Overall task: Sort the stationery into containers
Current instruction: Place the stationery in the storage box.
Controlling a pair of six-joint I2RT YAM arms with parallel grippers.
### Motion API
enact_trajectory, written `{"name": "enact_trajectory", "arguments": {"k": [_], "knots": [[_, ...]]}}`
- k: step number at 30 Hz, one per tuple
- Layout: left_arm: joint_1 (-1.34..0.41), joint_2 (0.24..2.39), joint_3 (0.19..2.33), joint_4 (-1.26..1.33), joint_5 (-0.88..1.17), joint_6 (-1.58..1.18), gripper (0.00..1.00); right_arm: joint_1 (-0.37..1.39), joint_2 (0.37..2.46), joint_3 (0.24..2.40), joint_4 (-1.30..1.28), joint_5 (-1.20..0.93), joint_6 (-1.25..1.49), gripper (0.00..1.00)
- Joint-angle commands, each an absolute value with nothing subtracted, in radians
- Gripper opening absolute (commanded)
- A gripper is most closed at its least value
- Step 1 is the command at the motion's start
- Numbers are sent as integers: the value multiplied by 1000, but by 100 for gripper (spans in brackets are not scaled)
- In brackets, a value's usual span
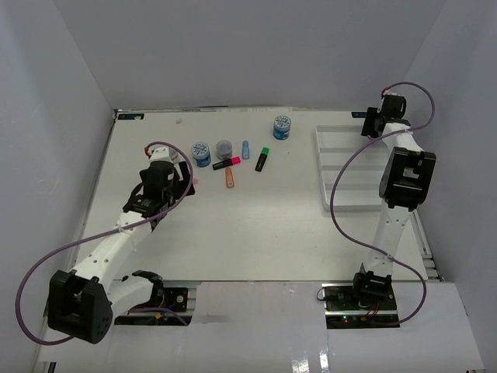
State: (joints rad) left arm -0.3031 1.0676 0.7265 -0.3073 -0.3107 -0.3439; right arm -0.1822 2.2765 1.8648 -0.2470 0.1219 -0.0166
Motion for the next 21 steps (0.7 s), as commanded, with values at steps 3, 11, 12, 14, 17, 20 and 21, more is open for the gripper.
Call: {"name": "enact_trajectory", "arguments": {"k": [3, 11, 12, 14, 17, 20, 21], "knots": [[-299, 1077, 752, -310, -299, -336, 98, -184, 2316, 1921, -170, 104, -34, 57], [-299, 1086, 755, -310, -290, -337, 98, -189, 2301, 1905, -170, 158, -20, 91], [-299, 1086, 755, -310, -288, -339, 98, -189, 2271, 1899, -169, 163, -18, 98], [-301, 1086, 755, -310, -275, -339, 98, -187, 2209, 1881, -173, 143, -12, 97], [-299, 1081, 756, -310, -256, -342, 98, -181, 2085, 1791, -150, 101, 20, 95], [-299, 1083, 758, -301, -236, -342, 98, -157, 1938, 1647, -94, 55, 54, 90], [-299, 1088, 761, -298, -227, -341, 98, -134, 1899, 1611, -84, 45, 64, 90]]}}
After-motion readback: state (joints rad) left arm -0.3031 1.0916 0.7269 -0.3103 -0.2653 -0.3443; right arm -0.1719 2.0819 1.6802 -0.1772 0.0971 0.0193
